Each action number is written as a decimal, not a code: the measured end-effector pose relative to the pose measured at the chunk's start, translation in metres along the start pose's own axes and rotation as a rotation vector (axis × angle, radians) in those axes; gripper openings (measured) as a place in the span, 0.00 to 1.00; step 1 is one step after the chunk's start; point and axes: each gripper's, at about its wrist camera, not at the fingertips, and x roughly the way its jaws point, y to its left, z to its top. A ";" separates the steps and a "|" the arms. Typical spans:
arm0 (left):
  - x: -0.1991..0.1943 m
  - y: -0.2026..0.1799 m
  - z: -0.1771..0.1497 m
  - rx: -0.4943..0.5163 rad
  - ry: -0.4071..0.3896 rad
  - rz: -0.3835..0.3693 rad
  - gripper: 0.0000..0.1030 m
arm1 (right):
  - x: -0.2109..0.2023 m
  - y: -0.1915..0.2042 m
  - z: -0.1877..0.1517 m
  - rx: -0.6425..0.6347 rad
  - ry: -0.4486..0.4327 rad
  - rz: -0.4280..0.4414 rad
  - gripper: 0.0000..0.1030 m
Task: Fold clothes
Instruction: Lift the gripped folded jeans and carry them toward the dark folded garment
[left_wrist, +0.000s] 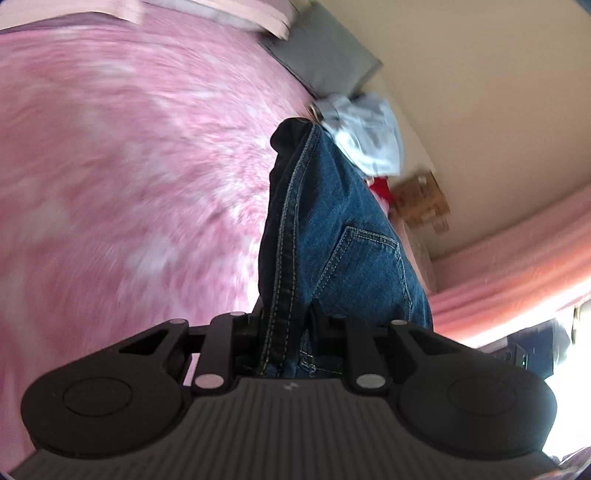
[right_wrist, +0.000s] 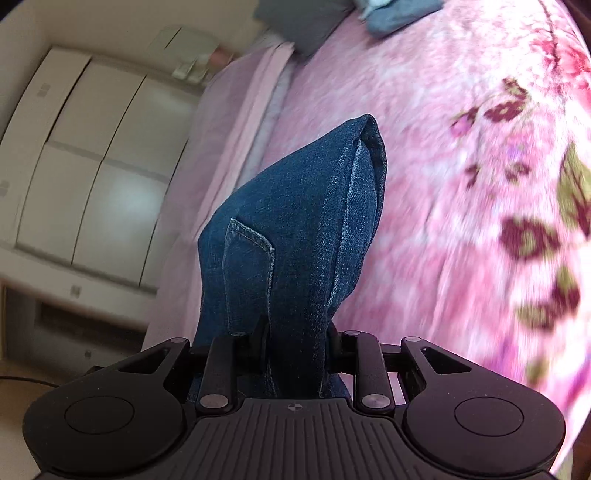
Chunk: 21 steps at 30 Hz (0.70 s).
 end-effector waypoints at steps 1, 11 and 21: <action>-0.014 -0.004 -0.015 -0.013 -0.025 0.009 0.16 | -0.006 0.006 -0.008 -0.014 0.018 0.007 0.25; -0.156 -0.043 -0.185 -0.091 -0.199 0.067 0.15 | -0.090 0.034 -0.132 -0.117 0.089 0.066 0.25; -0.269 -0.120 -0.283 -0.060 -0.200 0.080 0.16 | -0.208 0.074 -0.255 -0.080 0.087 0.115 0.25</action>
